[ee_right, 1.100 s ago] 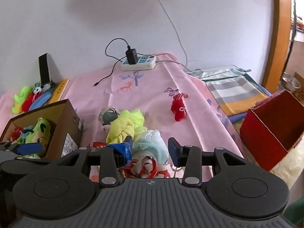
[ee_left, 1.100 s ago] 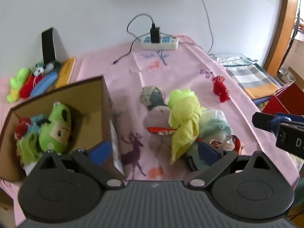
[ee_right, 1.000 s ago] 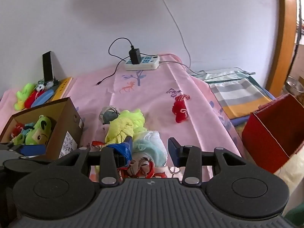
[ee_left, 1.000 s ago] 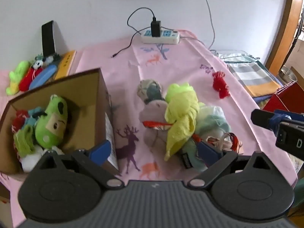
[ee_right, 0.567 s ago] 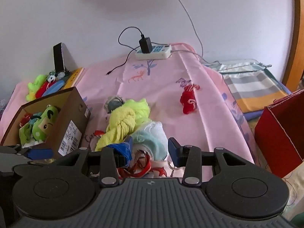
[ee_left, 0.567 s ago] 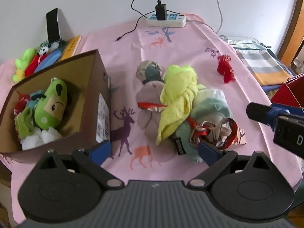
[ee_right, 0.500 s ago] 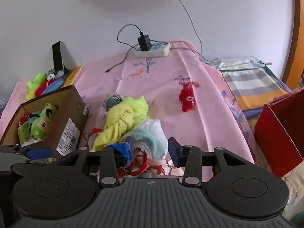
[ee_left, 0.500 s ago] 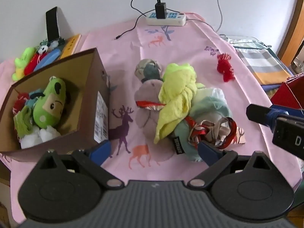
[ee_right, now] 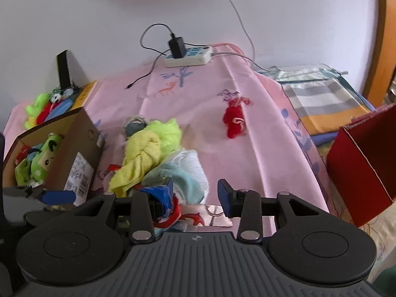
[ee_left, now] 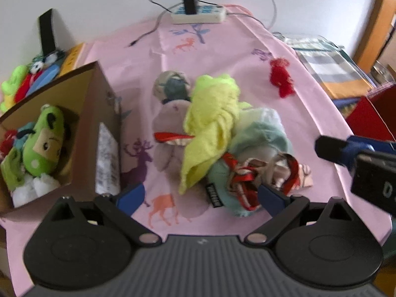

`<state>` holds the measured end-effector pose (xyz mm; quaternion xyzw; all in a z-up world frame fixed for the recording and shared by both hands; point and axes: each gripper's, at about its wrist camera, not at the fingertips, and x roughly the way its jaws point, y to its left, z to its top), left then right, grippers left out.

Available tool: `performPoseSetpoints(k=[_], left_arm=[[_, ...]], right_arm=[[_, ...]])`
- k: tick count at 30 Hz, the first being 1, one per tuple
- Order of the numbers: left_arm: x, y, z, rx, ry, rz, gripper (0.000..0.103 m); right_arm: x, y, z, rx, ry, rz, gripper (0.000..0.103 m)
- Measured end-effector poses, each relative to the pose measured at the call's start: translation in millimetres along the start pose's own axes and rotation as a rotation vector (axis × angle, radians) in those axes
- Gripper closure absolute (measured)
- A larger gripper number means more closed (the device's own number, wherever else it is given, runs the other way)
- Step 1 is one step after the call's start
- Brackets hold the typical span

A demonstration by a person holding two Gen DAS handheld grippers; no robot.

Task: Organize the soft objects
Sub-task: 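Move the right gripper toward the red-and-white patterned cloth in the pile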

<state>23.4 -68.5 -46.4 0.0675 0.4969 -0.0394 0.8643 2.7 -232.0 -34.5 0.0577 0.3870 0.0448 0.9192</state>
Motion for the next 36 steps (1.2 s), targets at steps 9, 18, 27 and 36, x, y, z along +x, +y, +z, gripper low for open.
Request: performPoseSetpoints(k=[9, 18, 27, 36], left_arm=[[12, -9, 7, 0.023, 0.032, -0.018, 0.006], [20, -11, 6, 0.015, 0.068, -0.018, 0.006], [18, -4, -2, -0.004, 0.073, -0.018, 0.006], [17, 13, -30, -0.051, 0.07, -0.092, 0.006]], right_arm=[[9, -11, 1, 0.032, 0.048, -0.026, 0.081], [14, -15, 0, 0.047, 0.069, -0.015, 0.081], [16, -9, -1, 0.028, 0.078, 0.038, 0.081], [19, -13, -7, 0.034, 0.096, 0.095, 0.081]])
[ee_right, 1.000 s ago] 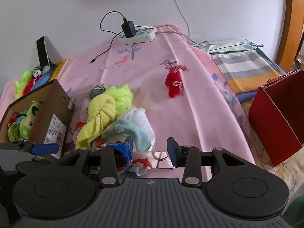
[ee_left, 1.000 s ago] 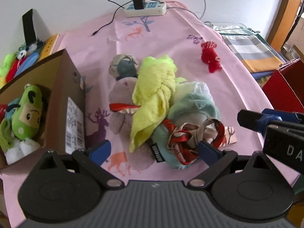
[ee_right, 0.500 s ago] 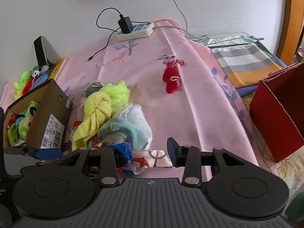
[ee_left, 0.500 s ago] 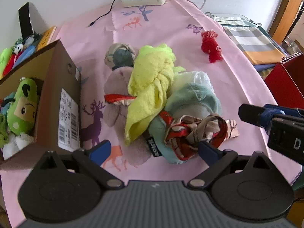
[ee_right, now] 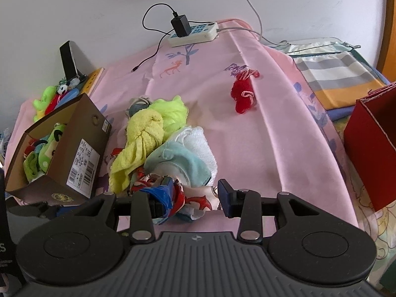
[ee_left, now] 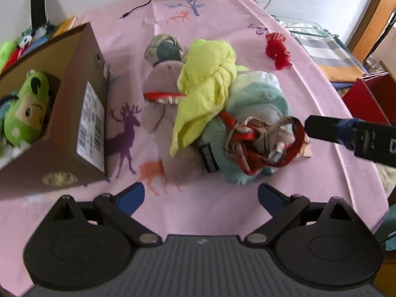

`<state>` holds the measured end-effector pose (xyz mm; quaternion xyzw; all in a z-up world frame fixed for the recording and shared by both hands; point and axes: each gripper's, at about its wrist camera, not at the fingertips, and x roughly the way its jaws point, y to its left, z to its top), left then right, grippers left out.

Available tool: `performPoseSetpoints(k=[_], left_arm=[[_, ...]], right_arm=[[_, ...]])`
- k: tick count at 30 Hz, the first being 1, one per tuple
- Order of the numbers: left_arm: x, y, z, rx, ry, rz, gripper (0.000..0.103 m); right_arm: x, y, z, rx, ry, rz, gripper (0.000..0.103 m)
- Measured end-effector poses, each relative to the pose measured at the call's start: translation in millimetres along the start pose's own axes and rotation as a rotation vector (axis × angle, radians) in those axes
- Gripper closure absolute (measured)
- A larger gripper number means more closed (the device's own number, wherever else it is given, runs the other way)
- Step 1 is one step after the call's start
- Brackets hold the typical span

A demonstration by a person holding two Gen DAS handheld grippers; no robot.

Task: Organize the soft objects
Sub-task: 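Move the right gripper toward the red-and-white patterned cloth in the pile, then grasp the red-and-white patterned cloth with the right gripper and lift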

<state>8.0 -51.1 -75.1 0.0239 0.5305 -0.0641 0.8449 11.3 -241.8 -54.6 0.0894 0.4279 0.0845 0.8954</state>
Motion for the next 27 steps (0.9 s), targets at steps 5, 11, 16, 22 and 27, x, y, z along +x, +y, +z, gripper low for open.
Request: performPoseSetpoints(k=[5, 11, 16, 22, 27], left_arm=[[-9, -7, -10, 0.025, -0.054, -0.098, 0.006], [-10, -20, -15, 0.124, -0.126, -0.145, 0.006], [-5, -17, -11, 0.13, -0.173, -0.193, 0.007], [-1, -15, -8, 0.166, -0.213, -0.182, 0.023], [8, -27, -3, 0.243, -0.227, -0.148, 0.041]], right_arm=[[2, -9, -1, 0.029, 0.005, 0.045, 0.079], [6, -16, 2, 0.065, 0.015, 0.098, 0.079], [6, -14, 4, 0.046, 0.032, 0.183, 0.079], [18, -2, 5, 0.024, 0.06, 0.263, 0.079], [32, -3, 6, 0.045, 0.092, 0.255, 0.079]])
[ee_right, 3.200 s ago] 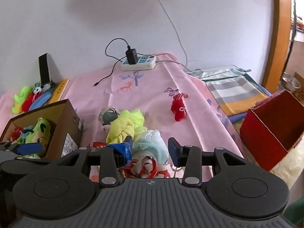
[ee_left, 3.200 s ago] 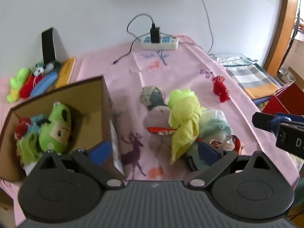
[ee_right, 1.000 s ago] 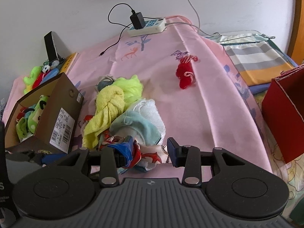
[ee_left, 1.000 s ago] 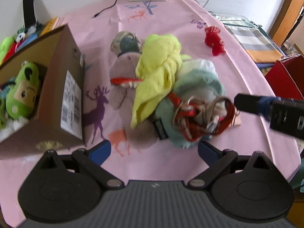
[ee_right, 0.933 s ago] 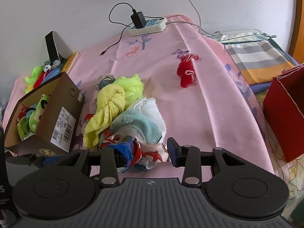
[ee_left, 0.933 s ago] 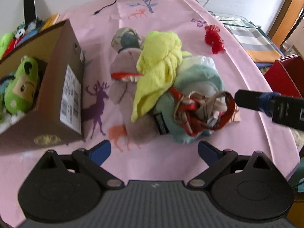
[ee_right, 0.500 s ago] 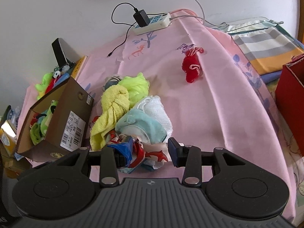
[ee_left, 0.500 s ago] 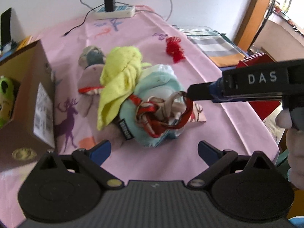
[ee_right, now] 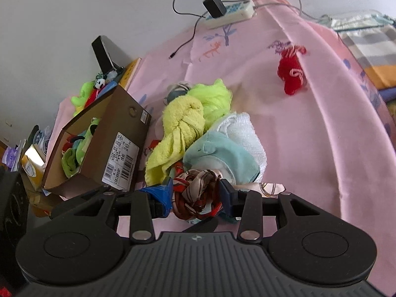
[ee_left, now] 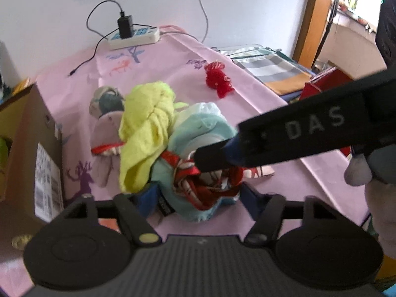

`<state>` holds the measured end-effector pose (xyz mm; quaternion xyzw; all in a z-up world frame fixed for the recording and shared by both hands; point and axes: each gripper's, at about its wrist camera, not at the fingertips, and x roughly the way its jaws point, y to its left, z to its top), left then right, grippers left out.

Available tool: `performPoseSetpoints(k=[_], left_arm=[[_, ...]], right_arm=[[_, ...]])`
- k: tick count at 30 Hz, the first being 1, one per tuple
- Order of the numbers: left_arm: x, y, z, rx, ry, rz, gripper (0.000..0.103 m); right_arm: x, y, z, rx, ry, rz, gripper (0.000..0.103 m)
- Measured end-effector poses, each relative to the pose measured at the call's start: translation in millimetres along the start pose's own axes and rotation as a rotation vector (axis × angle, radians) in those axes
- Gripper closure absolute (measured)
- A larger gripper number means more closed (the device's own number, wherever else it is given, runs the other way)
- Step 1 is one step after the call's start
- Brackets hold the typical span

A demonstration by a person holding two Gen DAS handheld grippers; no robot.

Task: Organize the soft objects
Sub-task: 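Grasp the red-and-white patterned cloth with the right gripper and lift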

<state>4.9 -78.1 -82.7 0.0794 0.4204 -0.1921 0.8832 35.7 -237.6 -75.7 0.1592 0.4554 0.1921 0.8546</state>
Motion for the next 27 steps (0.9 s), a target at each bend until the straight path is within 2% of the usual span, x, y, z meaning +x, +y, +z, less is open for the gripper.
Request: performPoseSetpoints(k=[4, 6, 9, 12, 16, 20, 23, 27], left_arm=[[3, -1, 2, 0.013, -0.007, 0.003, 0.057], [2, -1, 3, 0.027, -0.016, 0.016, 0.069], [-3, -6, 4, 0.064, -0.033, 0.041, 0.078], [-9, -13, 2, 0.109, -0.05, 0.063, 0.082], [-16, -25, -1, 0.199, -0.07, 0.115, 0.082], [-27, -26, 1, 0.196, -0.091, 0.121, 0.082], [-35, -29, 2, 0.207, -0.108, 0.136, 0.076], [-41, -33, 2, 0.208, -0.113, 0.115, 0.087]], right_arm=[[5, 1, 0, -0.017, 0.019, 0.0, 0.081], [8, 3, -1, -0.035, 0.029, 0.0, 0.084], [8, 4, -3, -0.037, 0.032, 0.028, 0.088], [7, 5, -3, -0.037, 0.027, 0.035, 0.092], [1, 3, -3, -0.023, 0.015, 0.056, 0.1], [-8, 7, -5, -0.048, -0.015, 0.056, 0.103], [-16, 10, -4, -0.074, -0.032, 0.06, 0.103], [-22, 8, -4, -0.076, -0.035, 0.077, 0.103]])
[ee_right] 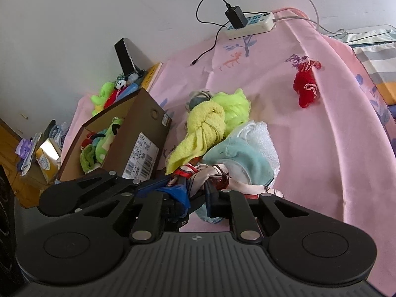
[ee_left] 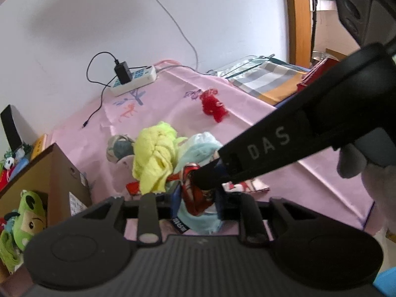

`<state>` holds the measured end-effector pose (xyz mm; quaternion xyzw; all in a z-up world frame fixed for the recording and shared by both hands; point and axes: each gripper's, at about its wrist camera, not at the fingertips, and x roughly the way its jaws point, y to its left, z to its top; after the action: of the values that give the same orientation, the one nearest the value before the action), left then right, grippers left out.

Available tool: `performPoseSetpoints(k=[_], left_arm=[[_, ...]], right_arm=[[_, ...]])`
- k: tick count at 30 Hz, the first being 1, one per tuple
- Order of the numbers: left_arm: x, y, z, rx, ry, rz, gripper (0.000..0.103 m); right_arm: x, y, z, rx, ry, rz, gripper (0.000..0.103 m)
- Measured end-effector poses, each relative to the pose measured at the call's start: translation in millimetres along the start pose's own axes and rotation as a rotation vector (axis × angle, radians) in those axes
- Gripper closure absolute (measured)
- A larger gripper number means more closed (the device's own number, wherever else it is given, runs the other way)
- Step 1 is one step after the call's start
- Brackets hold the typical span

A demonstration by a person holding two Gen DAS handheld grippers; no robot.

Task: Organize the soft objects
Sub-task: 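Grasp the red-and-white patterned cloth with the right gripper and lift, then carry the patterned cloth into the cardboard box and open the right gripper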

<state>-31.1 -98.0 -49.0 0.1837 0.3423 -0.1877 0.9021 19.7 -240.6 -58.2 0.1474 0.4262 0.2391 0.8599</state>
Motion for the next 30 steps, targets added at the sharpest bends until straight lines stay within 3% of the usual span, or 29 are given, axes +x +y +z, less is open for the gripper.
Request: performPoseSetpoints(k=[6, 13, 17, 24, 30], left_arm=[[-20, 2, 5, -0.029, -0.036, -0.029, 0.095], [-52, 23, 14, -0.083, -0.123, 0.007, 0.098], [-71, 51, 23, -0.108, -0.188, 0.071, 0.098], [-95, 115, 36, -0.094, -0.297, 0.249, 0.098], [-88, 182, 36, -0.104, -0.315, 0.344, 0.098]], right_arm=[[-15, 4, 2, -0.009, -0.02, 0.052, 0.103], [-27, 23, 19, -0.041, -0.067, 0.151, 0.103], [-25, 48, 37, -0.085, -0.114, 0.209, 0.103], [4, 106, 85, -0.154, -0.184, 0.334, 0.103], [56, 155, 117, -0.172, -0.213, 0.415, 0.103]])
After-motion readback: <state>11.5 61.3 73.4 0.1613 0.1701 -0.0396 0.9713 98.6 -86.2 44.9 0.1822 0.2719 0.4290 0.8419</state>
